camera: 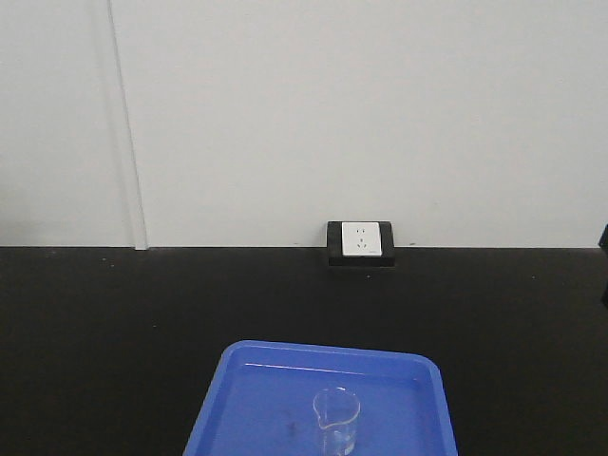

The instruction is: Move beaker to silver tray on left bench

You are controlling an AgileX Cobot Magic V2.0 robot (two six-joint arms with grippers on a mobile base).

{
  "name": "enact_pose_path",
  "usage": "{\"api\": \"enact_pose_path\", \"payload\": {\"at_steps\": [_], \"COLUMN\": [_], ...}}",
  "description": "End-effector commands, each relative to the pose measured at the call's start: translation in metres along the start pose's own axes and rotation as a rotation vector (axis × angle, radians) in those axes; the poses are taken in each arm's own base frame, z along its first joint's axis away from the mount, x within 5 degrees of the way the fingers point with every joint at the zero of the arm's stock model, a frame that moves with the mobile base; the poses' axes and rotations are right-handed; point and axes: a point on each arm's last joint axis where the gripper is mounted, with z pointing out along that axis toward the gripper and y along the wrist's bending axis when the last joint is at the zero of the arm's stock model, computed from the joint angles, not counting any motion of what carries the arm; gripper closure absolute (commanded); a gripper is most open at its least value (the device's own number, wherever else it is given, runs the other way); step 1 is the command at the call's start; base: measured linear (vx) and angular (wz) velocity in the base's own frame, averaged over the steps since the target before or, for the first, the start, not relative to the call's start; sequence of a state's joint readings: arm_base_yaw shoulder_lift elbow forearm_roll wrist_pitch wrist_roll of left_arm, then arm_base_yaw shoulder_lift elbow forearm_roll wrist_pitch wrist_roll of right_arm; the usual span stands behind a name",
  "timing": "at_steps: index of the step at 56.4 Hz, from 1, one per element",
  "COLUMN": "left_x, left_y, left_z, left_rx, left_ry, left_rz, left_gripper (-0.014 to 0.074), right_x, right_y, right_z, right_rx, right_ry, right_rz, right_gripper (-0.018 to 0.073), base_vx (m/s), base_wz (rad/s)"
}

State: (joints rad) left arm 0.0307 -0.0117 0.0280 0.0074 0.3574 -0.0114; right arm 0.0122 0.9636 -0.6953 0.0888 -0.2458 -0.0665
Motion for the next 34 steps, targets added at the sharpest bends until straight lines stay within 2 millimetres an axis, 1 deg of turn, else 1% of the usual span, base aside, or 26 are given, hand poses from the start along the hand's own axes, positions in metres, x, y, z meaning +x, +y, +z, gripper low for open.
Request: {"api": "enact_pose_path", "payload": {"at_steps": [1, 8, 13, 18, 21, 24, 29, 34], "left_x": [0.001, 0.001, 0.001, 0.001, 0.001, 0.001, 0.001, 0.001], "left_y": [-0.001, -0.001, -0.001, -0.001, -0.001, -0.001, -0.001, -0.001], "left_z": [0.002, 0.002, 0.002, 0.002, 0.002, 0.002, 0.002, 0.002], "left_rx": [0.008, 0.008, 0.008, 0.008, 0.008, 0.008, 0.008, 0.008], "left_ry": [-0.065, -0.065, -0.065, -0.065, -0.065, -0.065, -0.065, -0.065], "left_rz": [-0.011, -0.011, -0.011, -0.011, -0.011, -0.011, -0.011, -0.011], "left_gripper": [0.0595, 0.0595, 0.0595, 0.0595, 0.0595, 0.0595, 0.0595, 0.0595], "right_x": [-0.024, -0.025, -0.027, -0.027, -0.021, -0.012, 0.016, 0.057], "right_y": [-0.002, -0.001, -0.001, -0.001, -0.001, 0.001, 0.007, 0.016], "right_z": [-0.002, -0.002, -0.002, 0.003, 0.007, 0.013, 0.022, 0.03], "right_rx": [0.012, 0.009, 0.006, 0.005, -0.001, -0.017, -0.082, -0.184], "right_ry": [-0.149, -0.158, -0.183, -0.209, -0.215, -0.208, -0.171, -0.107], "right_rz": [0.002, 0.008, 0.067, 0.071, 0.048, 0.004, -0.066, -0.048], "right_gripper": [-0.0165, -0.0164, -0.0155, -0.0134, -0.0118, -0.01, -0.0069, -0.0045], "base_vx": [0.0, 0.0, 0.0, 0.0, 0.0, 0.0, 0.0, 0.0], "base_wz": [0.0, 0.0, 0.0, 0.0, 0.0, 0.0, 0.0, 0.0]}}
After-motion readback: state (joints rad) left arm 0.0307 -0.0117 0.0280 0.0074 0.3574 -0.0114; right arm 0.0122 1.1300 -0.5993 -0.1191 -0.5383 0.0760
